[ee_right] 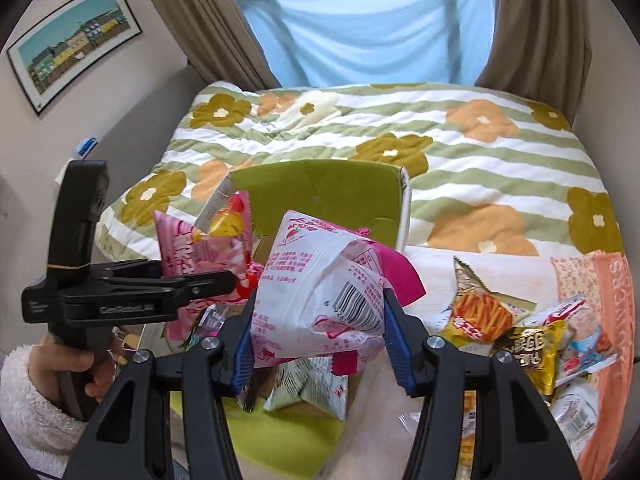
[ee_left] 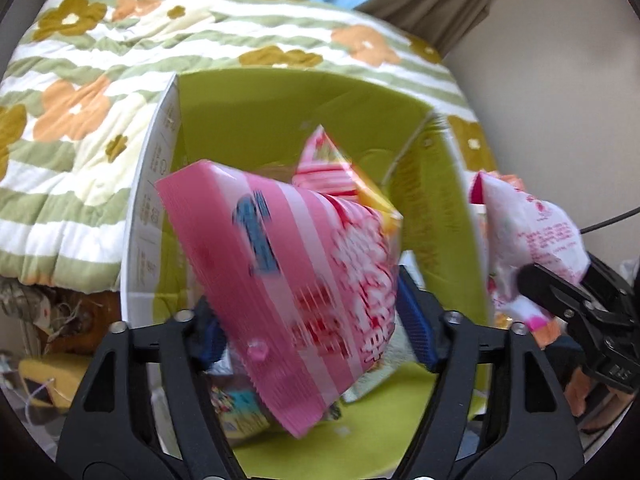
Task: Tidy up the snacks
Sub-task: 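Carry both pink bags into the yellow box and open both tools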
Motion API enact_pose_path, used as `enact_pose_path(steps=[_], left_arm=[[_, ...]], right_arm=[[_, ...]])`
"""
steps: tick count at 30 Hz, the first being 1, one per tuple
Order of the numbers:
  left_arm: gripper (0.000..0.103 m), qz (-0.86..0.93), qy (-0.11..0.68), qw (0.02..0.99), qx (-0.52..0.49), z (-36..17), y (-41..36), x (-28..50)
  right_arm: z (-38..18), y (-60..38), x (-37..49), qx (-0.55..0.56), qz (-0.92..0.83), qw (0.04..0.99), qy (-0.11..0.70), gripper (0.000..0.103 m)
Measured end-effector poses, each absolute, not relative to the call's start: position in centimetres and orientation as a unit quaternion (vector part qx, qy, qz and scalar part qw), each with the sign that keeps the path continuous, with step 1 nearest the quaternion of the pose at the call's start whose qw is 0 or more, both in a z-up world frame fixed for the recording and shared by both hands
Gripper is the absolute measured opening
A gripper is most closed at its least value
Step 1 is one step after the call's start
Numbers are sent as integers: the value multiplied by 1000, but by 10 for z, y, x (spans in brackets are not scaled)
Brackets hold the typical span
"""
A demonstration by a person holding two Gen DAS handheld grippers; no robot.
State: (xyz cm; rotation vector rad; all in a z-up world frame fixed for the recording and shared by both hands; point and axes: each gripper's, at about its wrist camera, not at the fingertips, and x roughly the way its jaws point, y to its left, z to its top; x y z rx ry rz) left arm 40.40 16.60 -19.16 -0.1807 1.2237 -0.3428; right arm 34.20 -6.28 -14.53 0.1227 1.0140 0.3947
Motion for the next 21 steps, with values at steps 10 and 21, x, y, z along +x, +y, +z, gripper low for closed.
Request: enact_pose_path(steps=[10,21], left_arm=[[98,-125,570,809,-70,-193,180,387],[98,-95,563,816,-90,-185,195,358]], right_arm=[[-163,-47,359,36,185,843,503,51],[-181,-34,376,26,203,836,508,52]])
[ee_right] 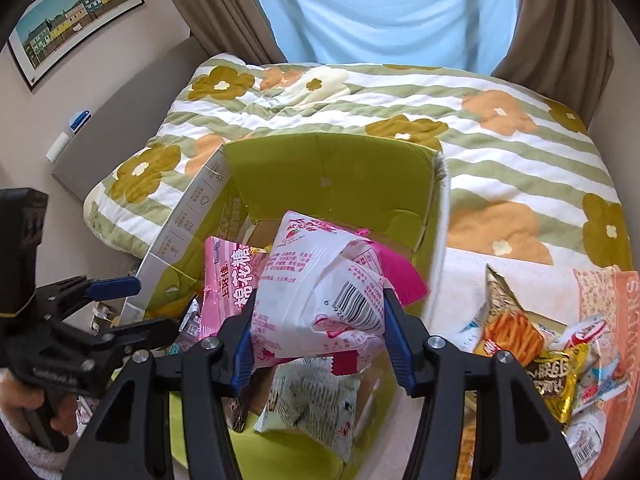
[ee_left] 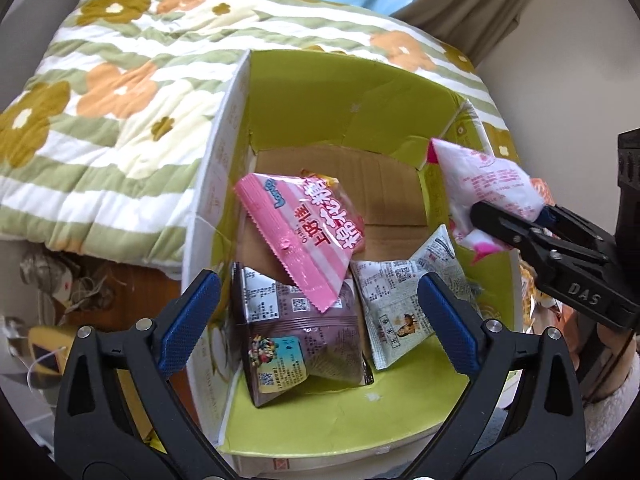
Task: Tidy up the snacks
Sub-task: 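Carry both pink bags into the yellow box and open both tools, then move both tools back over the snack pile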
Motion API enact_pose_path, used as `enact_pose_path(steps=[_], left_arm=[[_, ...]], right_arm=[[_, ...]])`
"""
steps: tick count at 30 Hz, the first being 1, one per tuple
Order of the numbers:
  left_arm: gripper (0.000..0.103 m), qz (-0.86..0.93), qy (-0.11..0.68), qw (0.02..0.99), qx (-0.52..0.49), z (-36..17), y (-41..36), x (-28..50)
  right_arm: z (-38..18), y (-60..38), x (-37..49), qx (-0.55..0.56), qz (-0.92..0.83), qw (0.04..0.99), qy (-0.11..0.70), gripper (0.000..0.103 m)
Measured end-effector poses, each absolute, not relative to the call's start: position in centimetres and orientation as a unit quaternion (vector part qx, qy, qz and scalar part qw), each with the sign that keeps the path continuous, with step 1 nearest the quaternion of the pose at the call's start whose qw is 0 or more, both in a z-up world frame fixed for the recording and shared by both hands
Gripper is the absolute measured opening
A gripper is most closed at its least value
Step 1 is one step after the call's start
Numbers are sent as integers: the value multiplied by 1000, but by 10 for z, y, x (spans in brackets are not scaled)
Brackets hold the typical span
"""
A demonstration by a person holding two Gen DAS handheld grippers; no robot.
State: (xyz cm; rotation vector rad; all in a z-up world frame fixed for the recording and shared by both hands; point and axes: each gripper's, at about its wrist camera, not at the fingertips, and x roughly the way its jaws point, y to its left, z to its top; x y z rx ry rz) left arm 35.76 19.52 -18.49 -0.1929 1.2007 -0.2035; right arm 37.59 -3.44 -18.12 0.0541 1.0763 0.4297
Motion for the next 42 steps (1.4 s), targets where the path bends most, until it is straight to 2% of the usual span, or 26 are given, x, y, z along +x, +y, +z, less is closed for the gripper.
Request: enact_pose_path(steps=[5,6,7,9,10,20,30,42], left_arm=[[98,-91,559,818,-98,-182,198,351],[98,-91,559,818,-97,-182,198,350],[98,-89,559,819,-95,-182,199,349],[98,-89,557,821,-95,-182,199,345],[98,-90,555,821,-95,-182,199,343],[98,-108,549,823,-103,-185,203,322],[98,-138,525,834,-94,-174,200,307],[98,-171,499,846,-80,-147,136,280]], right_arm=[[-186,-28,376,19,205,837,506,55],[-186,-28,375,21,206,839,503,61],[-185,-29,373,26,208,841,499,77],[-180,-30,369,38,216,847,484,99],[-177,-31,366,40,220,851,474,101],[-171,-26,333,29,217,863,455,102],[-152,-39,303,62,191,877,436,102],[-122,-100,262,80,147,900,402,102]])
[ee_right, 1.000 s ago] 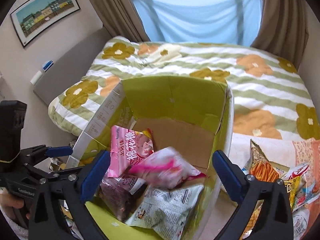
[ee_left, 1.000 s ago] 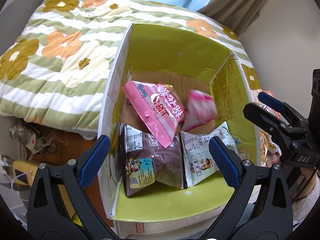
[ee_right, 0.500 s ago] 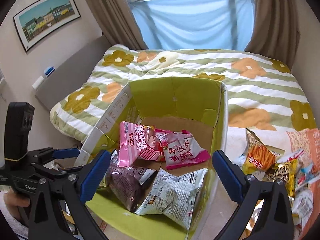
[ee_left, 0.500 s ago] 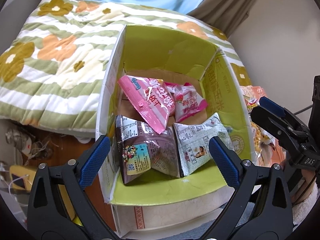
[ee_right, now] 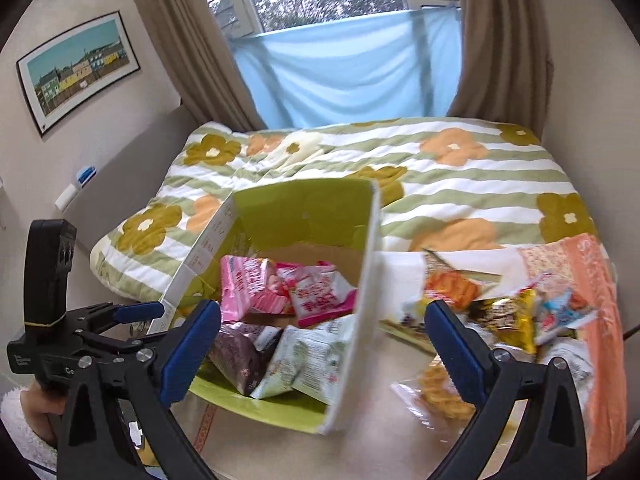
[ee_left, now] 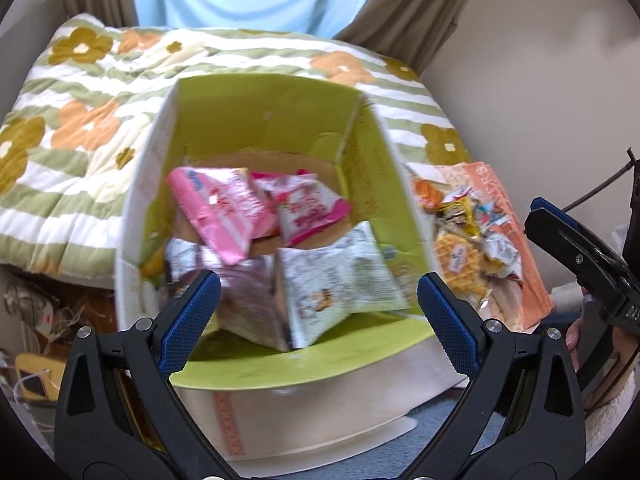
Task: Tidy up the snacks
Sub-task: 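Move both tools back over the snack pile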
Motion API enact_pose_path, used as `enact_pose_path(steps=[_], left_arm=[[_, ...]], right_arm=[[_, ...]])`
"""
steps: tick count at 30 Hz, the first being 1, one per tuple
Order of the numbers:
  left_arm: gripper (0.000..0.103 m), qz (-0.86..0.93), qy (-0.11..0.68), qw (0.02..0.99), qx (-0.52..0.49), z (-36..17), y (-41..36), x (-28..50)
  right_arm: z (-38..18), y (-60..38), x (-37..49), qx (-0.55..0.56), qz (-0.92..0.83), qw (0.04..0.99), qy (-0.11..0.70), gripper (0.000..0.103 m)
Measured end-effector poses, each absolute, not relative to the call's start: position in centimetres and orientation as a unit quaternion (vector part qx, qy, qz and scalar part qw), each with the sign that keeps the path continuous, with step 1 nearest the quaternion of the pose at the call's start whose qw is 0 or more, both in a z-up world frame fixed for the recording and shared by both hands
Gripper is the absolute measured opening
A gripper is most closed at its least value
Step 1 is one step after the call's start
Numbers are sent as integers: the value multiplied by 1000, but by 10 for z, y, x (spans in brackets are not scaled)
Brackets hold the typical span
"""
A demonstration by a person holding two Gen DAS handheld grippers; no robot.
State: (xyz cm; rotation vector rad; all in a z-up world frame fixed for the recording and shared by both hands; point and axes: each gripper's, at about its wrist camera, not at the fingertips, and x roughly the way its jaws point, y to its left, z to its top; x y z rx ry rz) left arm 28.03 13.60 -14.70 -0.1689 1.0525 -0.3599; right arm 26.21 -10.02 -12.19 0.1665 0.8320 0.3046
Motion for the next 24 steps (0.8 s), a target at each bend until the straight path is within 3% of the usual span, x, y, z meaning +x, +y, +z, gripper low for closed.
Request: enact_pose_path(steps=[12,24], left_arm=[[98,-179,500,842,-97,-145,7,231],[98,-153,519,837,-81,-175,-94,198]], right_arm=[[-110,-226,217,67,113,908,398,102],[-153,-335,181,57,120,887,443,102]])
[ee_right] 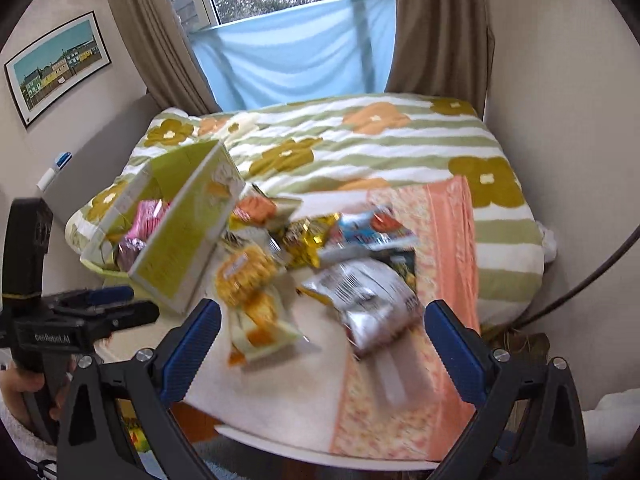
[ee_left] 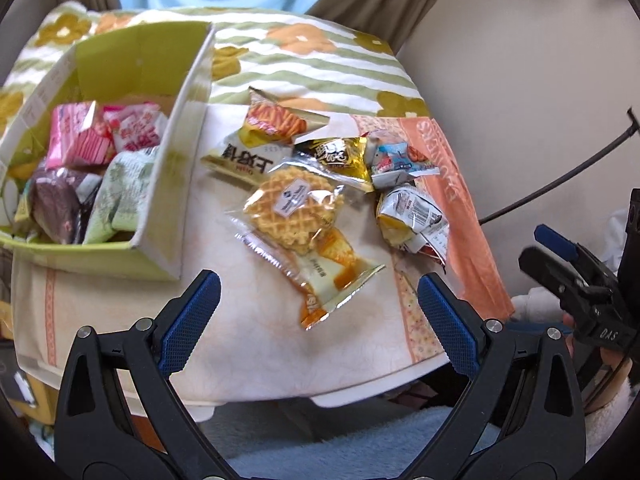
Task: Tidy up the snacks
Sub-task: 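Move both tools back over the snack pile, then grasp the waffle cookie pack with the left tool while the right tool grasps the clear white pack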
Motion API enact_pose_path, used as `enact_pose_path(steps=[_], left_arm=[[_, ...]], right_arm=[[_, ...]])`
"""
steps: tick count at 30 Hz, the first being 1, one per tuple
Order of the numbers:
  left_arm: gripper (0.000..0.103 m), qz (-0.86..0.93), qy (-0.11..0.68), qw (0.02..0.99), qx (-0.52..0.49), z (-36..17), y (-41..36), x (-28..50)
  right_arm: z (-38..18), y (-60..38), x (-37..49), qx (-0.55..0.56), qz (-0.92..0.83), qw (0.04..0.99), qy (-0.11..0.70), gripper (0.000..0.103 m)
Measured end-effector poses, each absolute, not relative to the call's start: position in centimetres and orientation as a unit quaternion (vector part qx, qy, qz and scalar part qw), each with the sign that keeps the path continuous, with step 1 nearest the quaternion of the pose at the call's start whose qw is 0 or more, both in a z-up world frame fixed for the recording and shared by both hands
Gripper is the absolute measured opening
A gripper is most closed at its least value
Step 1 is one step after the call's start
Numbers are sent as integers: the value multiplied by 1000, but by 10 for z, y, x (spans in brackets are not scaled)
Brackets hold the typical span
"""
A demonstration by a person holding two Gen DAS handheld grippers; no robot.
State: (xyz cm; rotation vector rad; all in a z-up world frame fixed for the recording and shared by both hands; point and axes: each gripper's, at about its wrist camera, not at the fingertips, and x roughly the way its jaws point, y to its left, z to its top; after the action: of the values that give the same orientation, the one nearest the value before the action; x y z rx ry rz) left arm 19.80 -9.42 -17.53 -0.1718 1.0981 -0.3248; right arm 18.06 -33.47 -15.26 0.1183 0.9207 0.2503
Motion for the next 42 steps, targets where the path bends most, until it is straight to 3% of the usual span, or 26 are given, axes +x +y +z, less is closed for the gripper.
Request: enact_pose_path(steps=[8,18,24,26,33,35,42], left_arm=[[98,-170,559,812,8,-184,-121,245],[98,-215,655,720,85,-244,-145,312],[89,-235,685,683,95,-269,-146,332],[82,-243,692,674,93,-273,-143,336],[78,-259,694,664,102,-284,-138,346],[69,-258,692,666,101,-284,-133,350],[54,-272,678,674,112,-282,-131,354]], right_arm=[[-184,-365,177,56,143,868,472,102],[-243,-358,186,17,140,831,538,102],[-263,-362,197,20,129,821,556,102],[-269,-358,199,10,131,817,562,102],[-284,-343,207,-35,127,807,575,101],[-288,-342,210,-47,125,805,578,101],[-298,-349,216,-56,116,799,588,101]])
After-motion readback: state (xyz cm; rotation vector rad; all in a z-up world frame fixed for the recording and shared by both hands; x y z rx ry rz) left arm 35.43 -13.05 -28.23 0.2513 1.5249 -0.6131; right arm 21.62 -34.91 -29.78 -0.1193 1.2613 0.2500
